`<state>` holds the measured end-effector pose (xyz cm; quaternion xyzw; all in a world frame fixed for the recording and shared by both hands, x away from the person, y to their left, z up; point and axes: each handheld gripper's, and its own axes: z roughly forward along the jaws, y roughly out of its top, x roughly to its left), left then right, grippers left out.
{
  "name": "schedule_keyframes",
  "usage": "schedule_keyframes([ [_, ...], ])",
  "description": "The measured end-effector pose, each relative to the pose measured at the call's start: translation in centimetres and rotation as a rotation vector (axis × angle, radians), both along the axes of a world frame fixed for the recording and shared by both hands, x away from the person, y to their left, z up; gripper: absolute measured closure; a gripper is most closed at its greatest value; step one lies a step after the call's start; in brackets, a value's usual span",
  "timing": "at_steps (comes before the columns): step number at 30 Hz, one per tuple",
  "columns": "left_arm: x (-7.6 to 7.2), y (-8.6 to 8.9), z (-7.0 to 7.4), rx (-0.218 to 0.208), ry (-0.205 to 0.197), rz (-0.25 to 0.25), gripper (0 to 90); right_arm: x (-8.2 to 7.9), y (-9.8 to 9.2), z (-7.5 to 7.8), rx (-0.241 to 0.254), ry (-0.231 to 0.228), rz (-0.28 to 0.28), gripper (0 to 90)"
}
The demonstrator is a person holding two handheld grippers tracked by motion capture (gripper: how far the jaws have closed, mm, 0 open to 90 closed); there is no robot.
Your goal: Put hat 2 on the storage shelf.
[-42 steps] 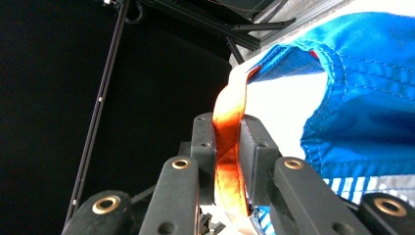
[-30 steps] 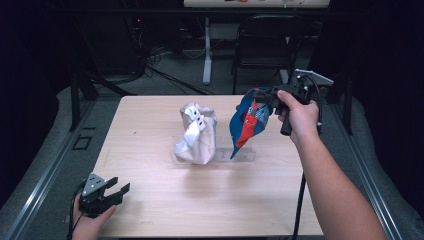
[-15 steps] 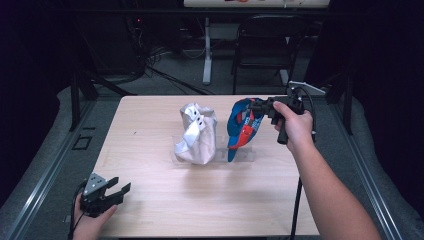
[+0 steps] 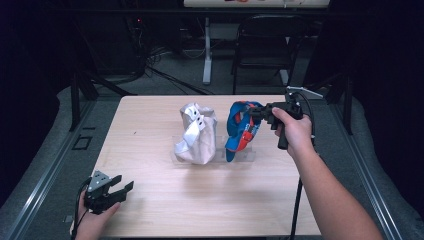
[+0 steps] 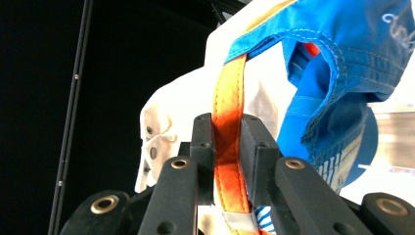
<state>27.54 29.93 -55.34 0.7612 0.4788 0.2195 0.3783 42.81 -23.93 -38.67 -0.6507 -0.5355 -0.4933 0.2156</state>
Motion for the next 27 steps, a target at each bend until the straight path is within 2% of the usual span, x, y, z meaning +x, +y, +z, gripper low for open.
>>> schedule_keyframes([
  [2, 0.0, 0.0, -0.1, -0.005, -0.006, 0.005, 46.3, 0.0, 0.0, -0.1, 0.005, 0.001, -0.002, 77.7],
  [4, -0.1, 0.2, -0.1, 0.0, 0.009, 0.006, 46.3, 0.1, 0.0, -0.3, 0.009, 0.007, -0.001, 77.6],
  [8, -0.3, 0.3, -0.1, -0.009, -0.007, 0.015, 46.3, 0.3, 0.1, -0.5, 0.006, 0.011, -0.01, 77.6],
  [10, -0.5, 0.5, 0.0, -0.002, -0.003, 0.011, 46.2, 0.2, 0.2, -0.7, 0.003, 0.011, -0.001, 77.6],
  [21, -1.0, 0.6, 0.2, -0.006, -0.022, 0.014, 46.2, -0.8, 0.5, -0.7, -0.036, -0.002, 0.004, 76.7],
  [27, -0.8, 0.6, 0.1, -0.005, -0.01, 0.013, 46.2, -1.0, 0.1, -0.5, -0.07, -0.012, 0.0, 75.6],
])
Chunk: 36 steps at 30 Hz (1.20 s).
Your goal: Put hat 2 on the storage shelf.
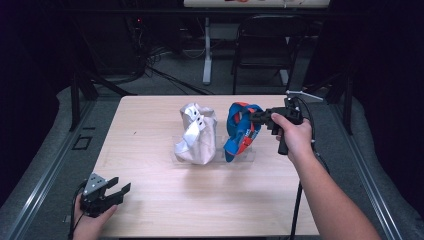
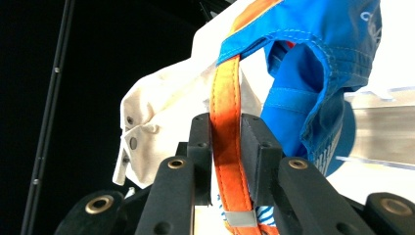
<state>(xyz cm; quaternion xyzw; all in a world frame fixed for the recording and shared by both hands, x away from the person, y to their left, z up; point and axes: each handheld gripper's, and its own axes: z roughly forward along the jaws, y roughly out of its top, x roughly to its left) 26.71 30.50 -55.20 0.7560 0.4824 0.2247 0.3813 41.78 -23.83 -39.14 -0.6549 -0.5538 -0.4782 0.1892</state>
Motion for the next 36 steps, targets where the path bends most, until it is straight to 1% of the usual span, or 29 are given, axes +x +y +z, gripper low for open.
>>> schedule_keyframes([
  [2, 0.0, 0.0, 0.0, 0.002, 0.001, -0.002, 46.1, -0.1, -0.1, 0.1, -0.01, -0.006, -0.001, 75.2],
  [4, 0.1, -0.1, -0.1, -0.004, -0.007, -0.003, 46.2, -0.2, -0.3, 0.2, -0.018, -0.01, 0.001, 74.4],
  [5, 0.1, -0.1, 0.0, -0.002, -0.005, -0.002, 46.2, -0.3, -0.2, 0.3, -0.021, -0.015, -0.009, 73.9],
  [7, 0.1, -0.1, 0.0, 0.0, -0.006, -0.003, 46.1, -0.5, -0.3, 0.4, -0.043, -0.023, 0.004, 72.8],
  [9, 0.2, -0.1, 0.1, 0.001, -0.001, -0.008, 46.2, -0.7, -0.3, 0.5, -0.061, -0.031, 0.002, 70.0],
  [10, 0.3, -0.2, 0.0, -0.011, -0.01, -0.006, 46.2, -0.8, -0.2, 0.5, -0.068, -0.038, 0.0, 68.0],
  [11, 0.3, -0.2, 0.0, -0.011, -0.01, -0.006, 46.1, -0.8, -0.2, 0.5, -0.068, -0.038, 0.0, 68.0],
  [12, 0.3, -0.3, 0.1, -0.007, -0.004, -0.009, 46.1, -1.0, -0.1, 0.6, -0.075, -0.042, -0.006, 66.2],
  [13, 0.4, -0.3, 0.2, -0.004, -0.001, -0.014, 46.1, -1.1, -0.1, 0.6, -0.09, -0.053, -0.009, 64.3],
  [14, 0.6, -0.5, 0.2, -0.006, -0.006, -0.022, 46.1, -1.3, 0.0, 0.7, -0.124, -0.076, -0.008, 60.8],
  [15, 0.7, -0.6, 0.1, -0.008, -0.015, -0.022, 46.1, -1.4, 0.0, 0.7, -0.135, -0.08, -0.006, 58.9],
  [16, 0.7, -0.6, 0.2, -0.008, -0.008, -0.029, 46.2, -1.5, 0.1, 0.6, -0.144, -0.09, -0.016, 57.0],
  [17, 0.7, -0.6, 0.2, -0.008, -0.008, -0.029, 46.1, -1.5, 0.1, 0.6, -0.144, -0.09, -0.016, 57.0],
  [18, 1.0, -0.8, 0.2, -0.007, -0.002, -0.033, 46.1, -1.9, 0.0, 0.6, -0.175, -0.12, -0.01, 52.5],
  [19, 1.1, -0.9, 0.1, -0.015, -0.017, -0.033, 46.1, -2.0, 0.0, 0.6, -0.185, -0.128, -0.012, 51.4],
  [20, 1.2, -1.0, 0.1, -0.011, -0.009, -0.038, 46.1, -2.2, 0.0, 0.6, -0.192, -0.14, -0.017, 50.9],
  [21, 1.3, -1.1, 0.2, -0.009, -0.006, -0.047, 46.0, -2.4, -0.1, 0.5, -0.194, -0.148, -0.019, 50.2],
  [22, 1.4, -1.3, 0.1, -0.009, -0.013, -0.048, 46.0, -2.6, -0.1, 0.4, -0.197, -0.152, -0.017, 49.1],
  [23, 1.5, -1.4, 0.1, -0.014, -0.013, -0.052, 45.9, -2.8, -0.2, 0.3, -0.206, -0.156, -0.017, 48.2],
  [24, 1.6, -1.5, 0.2, -0.005, -0.005, -0.06, 45.9, -3.0, -0.2, 0.2, -0.218, -0.164, -0.013, 48.1],
  [25, 1.8, -1.7, 0.1, -0.013, -0.016, -0.062, 45.9, -3.3, -0.3, 0.0, -0.233, -0.169, -0.016, 47.4],
  [26, 1.8, -1.8, 0.2, -0.008, -0.006, -0.07, 45.8, -3.6, -0.3, -0.1, -0.248, -0.178, -0.019, 46.4],
  [27, 1.8, -1.8, 0.2, -0.008, -0.006, -0.07, 45.8, -3.6, -0.3, -0.1, -0.248, -0.178, -0.019, 46.4],
  [28, 2.0, -2.0, 0.1, -0.009, -0.009, -0.075, 45.8, -4.2, -0.3, -0.4, -0.279, -0.201, -0.019, 45.8],
  [29, 2.0, -2.0, 0.1, -0.009, -0.009, -0.075, 45.8, -4.6, -0.4, -0.6, -0.292, -0.21, -0.018, 45.3],
  [31, 2.1, -2.1, 0.2, -0.004, -0.005, -0.082, 45.7, -5.2, -0.6, -0.9, -0.296, -0.227, -0.013, 45.4],
  [32, 2.2, -2.2, 0.1, -0.011, -0.015, -0.081, 45.8, -5.5, -0.8, -1.1, -0.295, -0.232, -0.009, 45.4],
  [33, 2.3, -2.3, 0.2, -0.007, -0.009, -0.088, 45.8, -5.8, -0.9, -1.3, -0.295, -0.237, -0.006, 45.3],
  [36, 2.4, -2.4, 0.1, -0.009, -0.012, -0.086, 45.6, -6.9, -1.2, -2.3, -0.327, -0.27, -0.005, 45.2],
])
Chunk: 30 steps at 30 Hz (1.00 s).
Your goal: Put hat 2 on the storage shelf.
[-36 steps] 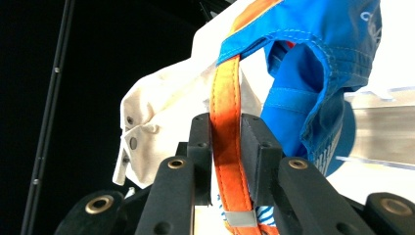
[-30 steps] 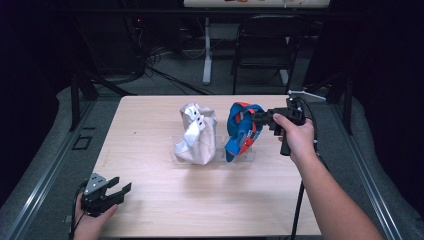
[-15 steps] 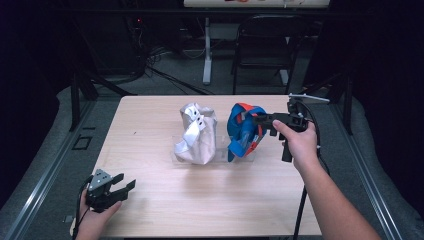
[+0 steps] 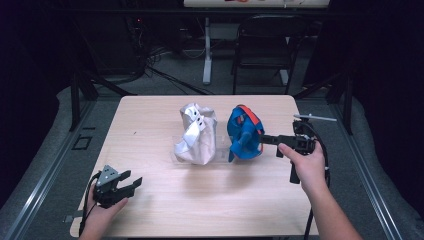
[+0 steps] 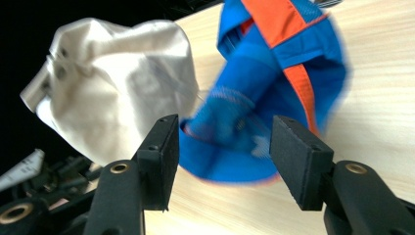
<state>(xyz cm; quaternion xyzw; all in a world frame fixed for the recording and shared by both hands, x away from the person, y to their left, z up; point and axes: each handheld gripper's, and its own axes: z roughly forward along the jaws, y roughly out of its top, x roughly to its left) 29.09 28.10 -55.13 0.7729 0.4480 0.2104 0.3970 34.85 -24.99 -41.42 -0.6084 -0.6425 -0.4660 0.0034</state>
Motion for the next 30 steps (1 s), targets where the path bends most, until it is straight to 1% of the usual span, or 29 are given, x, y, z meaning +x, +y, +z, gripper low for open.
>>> schedule_keyframes([
  [1, 0.0, -0.1, 0.0, 0.001, 0.002, -0.001, 45.6, 0.0, 0.0, 0.0, 0.0, 0.0, 0.0, 45.2],
  [2, 0.0, -0.1, -0.1, 0.002, 0.0, -0.003, 45.6, -0.8, 0.0, -0.7, -0.023, -0.01, 0.011, 45.3],
  [4, 0.0, -0.1, -0.1, 0.002, 0.0, -0.003, 45.6, -1.6, -0.1, -1.4, -0.025, -0.023, 0.014, 45.4],
  [5, 0.0, -0.1, -0.1, 0.002, 0.0, -0.003, 45.6, -1.6, -0.1, -1.4, -0.025, -0.023, 0.014, 45.4],
  [6, 0.0, -0.1, -0.1, 0.002, 0.002, -0.001, 45.6, -2.3, -0.2, -2.3, -0.022, -0.035, 0.025, 49.2],
  [7, 0.0, -0.1, -0.1, 0.0, 0.003, 0.002, 45.6, -2.7, -0.3, -2.7, -0.025, -0.038, 0.034, 49.5],
  [10, 0.0, -0.1, -0.1, 0.0, 0.002, 0.0, 45.6, -3.8, -0.3, -4.2, -0.058, -0.057, 0.022, 49.5],
  [11, 0.0, -0.1, -0.1, 0.0, 0.002, 0.0, 45.6, -3.8, -0.3, -4.2, -0.058, -0.057, 0.022, 49.5],
  [12, 0.0, -0.2, -0.1, 0.003, 0.003, -0.004, 45.6, -4.6, -0.3, -5.1, -0.054, -0.069, 0.016, 49.8],
  [13, 0.0, -0.2, -0.1, 0.003, 0.003, -0.004, 45.6, -4.6, -0.3, -5.1, -0.054, -0.069, 0.016, 49.8],
  [14, 0.0, -0.2, -0.2, 0.004, 0.003, -0.006, 45.6, -5.3, -0.3, -5.9, -0.036, -0.077, 0.007, 50.4],
  [15, 0.0, -0.2, -0.2, 0.005, 0.004, -0.006, 45.6, -5.6, -0.3, -6.2, -0.045, -0.073, 0.006, 50.6],
  [18, 0.0, -0.2, -0.1, 0.006, 0.001, -0.01, 45.6, -6.5, -0.1, -7.2, -0.045, -0.078, 0.01, 51.9],
  [20, 0.0, -0.2, -0.1, 0.004, 0.001, -0.009, 45.6, -7.0, 0.0, -7.9, -0.031, -0.079, 0.016, 52.0],
  [22, 0.0, -0.2, -0.1, 0.004, 0.001, -0.008, 45.6, -7.5, 0.2, -8.8, -0.029, -0.086, 0.018, 52.1],
  [23, 0.0, -0.2, -0.1, 0.003, 0.002, -0.008, 45.6, -7.5, 0.2, -8.8, -0.029, -0.086, 0.018, 52.1],
  [24, 0.0, -0.2, -0.1, 0.005, 0.003, -0.012, 45.6, -7.7, 0.4, -9.7, -0.049, -0.101, 0.016, 52.1],
  [25, 0.0, -0.2, -0.1, 0.005, 0.003, -0.012, 45.6, -7.7, 0.4, -9.7, -0.049, -0.101, 0.016, 52.1],
  [26, 0.0, -0.3, -0.1, 0.012, 0.01, -0.015, 45.6, -7.8, 0.6, -10.6, -0.049, -0.11, 0.017, 52.0],
  [28, 0.0, -0.4, -0.2, 0.007, 0.006, -0.02, 45.6, -7.8, 0.6, -11.1, -0.047, -0.108, 0.02, 50.4],
  [30, 0.1, -0.5, -0.2, 0.011, 0.009, -0.023, 45.6, -7.8, 0.7, -11.6, -0.068, -0.128, 0.009, 49.2],
])
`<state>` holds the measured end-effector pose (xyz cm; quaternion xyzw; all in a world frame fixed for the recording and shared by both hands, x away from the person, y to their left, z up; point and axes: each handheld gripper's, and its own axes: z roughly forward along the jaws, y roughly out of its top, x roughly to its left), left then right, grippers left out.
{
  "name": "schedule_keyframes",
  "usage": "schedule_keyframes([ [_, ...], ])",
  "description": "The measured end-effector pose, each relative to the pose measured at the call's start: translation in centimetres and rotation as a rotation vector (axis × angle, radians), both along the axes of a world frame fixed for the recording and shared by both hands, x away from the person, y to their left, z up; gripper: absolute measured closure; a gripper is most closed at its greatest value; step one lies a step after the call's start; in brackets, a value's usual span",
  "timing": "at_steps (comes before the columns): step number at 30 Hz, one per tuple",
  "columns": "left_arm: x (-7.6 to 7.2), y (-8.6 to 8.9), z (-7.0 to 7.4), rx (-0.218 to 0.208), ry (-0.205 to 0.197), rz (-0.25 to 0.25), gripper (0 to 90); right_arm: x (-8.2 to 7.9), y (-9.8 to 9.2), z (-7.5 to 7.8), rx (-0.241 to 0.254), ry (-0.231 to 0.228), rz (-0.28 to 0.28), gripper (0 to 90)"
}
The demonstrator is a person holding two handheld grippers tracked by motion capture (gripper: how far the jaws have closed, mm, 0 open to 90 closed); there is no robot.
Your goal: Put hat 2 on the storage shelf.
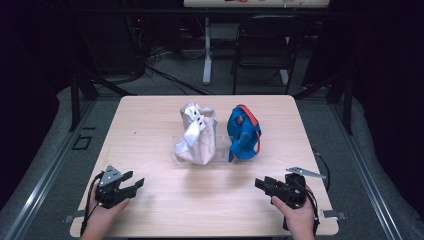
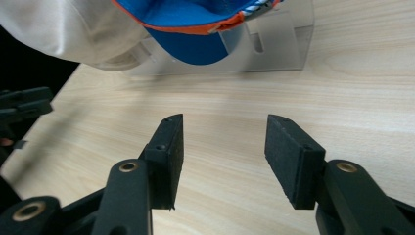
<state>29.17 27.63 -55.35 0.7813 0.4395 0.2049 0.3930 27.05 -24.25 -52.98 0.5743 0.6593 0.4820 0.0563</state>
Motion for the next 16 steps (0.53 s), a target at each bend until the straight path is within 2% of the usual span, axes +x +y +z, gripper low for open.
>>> schedule_keyframes([
  [3, 0.1, 0.0, -0.1, 0.0, 0.002, -0.004, 45.6, 0.1, 0.0, -0.9, -0.015, -0.01, -0.012, 48.4],
  [8, 0.0, -0.1, -0.1, 0.004, 0.004, -0.007, 45.6, 0.3, -0.1, -1.8, -0.024, 0.01, -0.034, 48.3],
  [13, 0.0, -0.1, -0.2, 0.003, 0.007, -0.011, 45.6, 0.5, 0.1, -2.3, -0.031, 0.029, -0.038, 48.4],
  [16, 0.1, -0.3, -0.3, 0.005, 0.004, -0.014, 45.7, 0.6, 0.3, -2.3, -0.033, 0.024, -0.035, 48.4],
])
